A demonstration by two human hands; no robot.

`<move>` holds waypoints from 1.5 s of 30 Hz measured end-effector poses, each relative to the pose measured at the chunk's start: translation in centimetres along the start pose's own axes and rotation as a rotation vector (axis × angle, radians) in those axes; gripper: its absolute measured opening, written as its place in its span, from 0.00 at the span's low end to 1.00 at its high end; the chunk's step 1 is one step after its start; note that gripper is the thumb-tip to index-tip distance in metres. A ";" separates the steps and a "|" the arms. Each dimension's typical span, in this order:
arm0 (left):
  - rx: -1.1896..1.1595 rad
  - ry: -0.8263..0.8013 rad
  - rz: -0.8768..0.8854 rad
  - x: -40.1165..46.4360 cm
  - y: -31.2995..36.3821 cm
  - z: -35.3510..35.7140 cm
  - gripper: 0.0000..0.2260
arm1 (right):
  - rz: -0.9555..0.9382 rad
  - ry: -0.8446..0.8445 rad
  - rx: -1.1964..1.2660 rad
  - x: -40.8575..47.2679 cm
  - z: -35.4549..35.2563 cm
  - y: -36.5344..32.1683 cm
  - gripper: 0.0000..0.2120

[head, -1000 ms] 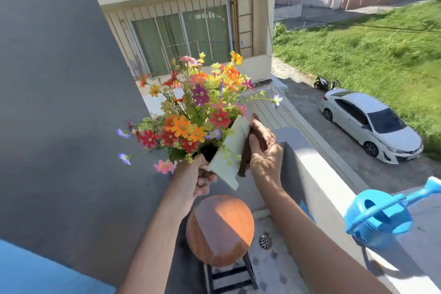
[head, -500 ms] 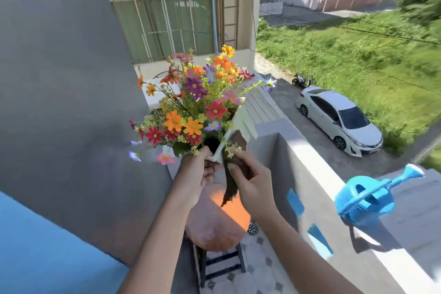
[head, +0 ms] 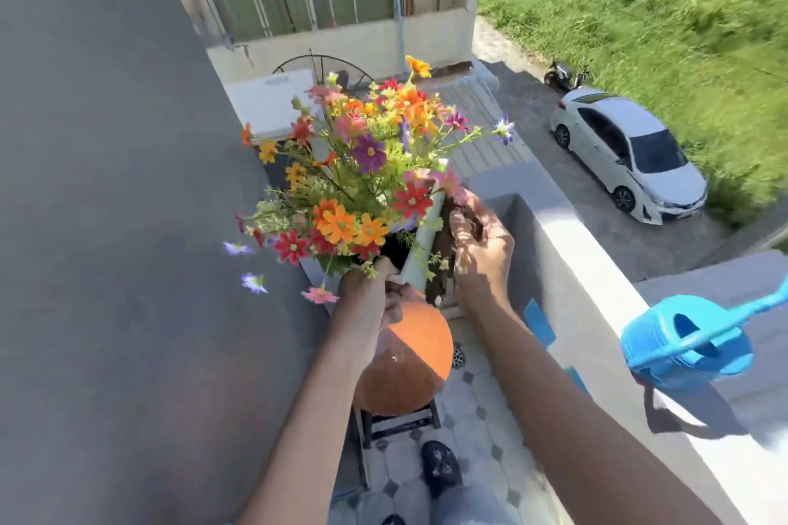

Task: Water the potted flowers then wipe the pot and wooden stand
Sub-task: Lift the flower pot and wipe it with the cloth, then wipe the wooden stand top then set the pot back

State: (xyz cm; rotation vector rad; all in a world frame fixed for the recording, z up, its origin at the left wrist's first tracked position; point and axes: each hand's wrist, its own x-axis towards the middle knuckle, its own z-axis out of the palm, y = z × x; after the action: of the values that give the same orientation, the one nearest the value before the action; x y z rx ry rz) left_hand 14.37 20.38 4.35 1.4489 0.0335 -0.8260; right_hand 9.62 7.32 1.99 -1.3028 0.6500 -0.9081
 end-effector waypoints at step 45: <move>-0.163 0.279 -0.030 20.5 -2.4 -6.3 0.08 | 0.090 -0.952 -1.226 10.6 -5.6 35.5 0.20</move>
State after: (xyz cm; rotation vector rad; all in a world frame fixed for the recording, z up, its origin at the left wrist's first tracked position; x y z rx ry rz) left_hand 30.99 16.40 -8.84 1.4013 0.3275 -0.6247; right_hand 17.30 -3.89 -32.87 -2.4875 0.4493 0.3903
